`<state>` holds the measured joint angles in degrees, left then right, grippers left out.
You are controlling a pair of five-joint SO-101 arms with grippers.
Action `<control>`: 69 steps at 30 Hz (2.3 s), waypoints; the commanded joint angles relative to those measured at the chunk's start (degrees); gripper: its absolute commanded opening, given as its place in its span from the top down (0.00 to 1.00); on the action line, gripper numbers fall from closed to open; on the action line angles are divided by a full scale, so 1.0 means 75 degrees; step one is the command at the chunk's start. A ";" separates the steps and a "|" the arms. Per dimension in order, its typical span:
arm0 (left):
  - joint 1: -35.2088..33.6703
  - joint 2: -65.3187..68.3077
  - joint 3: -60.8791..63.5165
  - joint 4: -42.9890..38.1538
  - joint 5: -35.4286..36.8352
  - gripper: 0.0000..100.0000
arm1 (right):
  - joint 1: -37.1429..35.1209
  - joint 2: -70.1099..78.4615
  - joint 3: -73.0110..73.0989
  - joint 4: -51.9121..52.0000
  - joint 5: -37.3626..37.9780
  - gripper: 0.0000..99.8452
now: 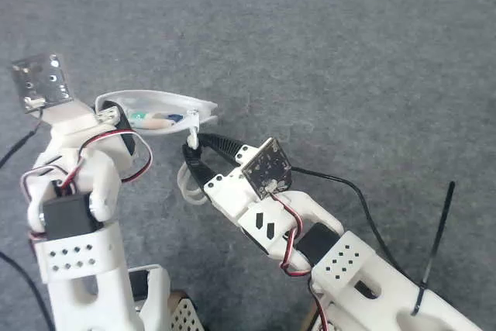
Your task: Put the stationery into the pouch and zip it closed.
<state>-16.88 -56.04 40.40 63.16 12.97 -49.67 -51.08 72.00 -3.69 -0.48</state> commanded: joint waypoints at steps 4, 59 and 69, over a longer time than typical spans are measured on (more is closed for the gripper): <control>-0.0059 -0.0105 -0.0111 -0.0328 0.0141 0.96 | -0.0217 -0.1248 -0.0457 0.1553 0.0867 0.99; 0.3165 -0.0129 -0.0358 0.1383 -0.1805 0.70 | -0.2198 -0.2678 -0.0422 0.4507 0.2614 0.99; 0.3165 -0.1524 -0.0252 0.1805 -0.2157 0.70 | -0.1459 -0.4085 -0.0399 0.4730 0.2497 0.99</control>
<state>7.03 -59.21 40.31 75.21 -1.54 -63.30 -75.25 72.09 30.42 18.33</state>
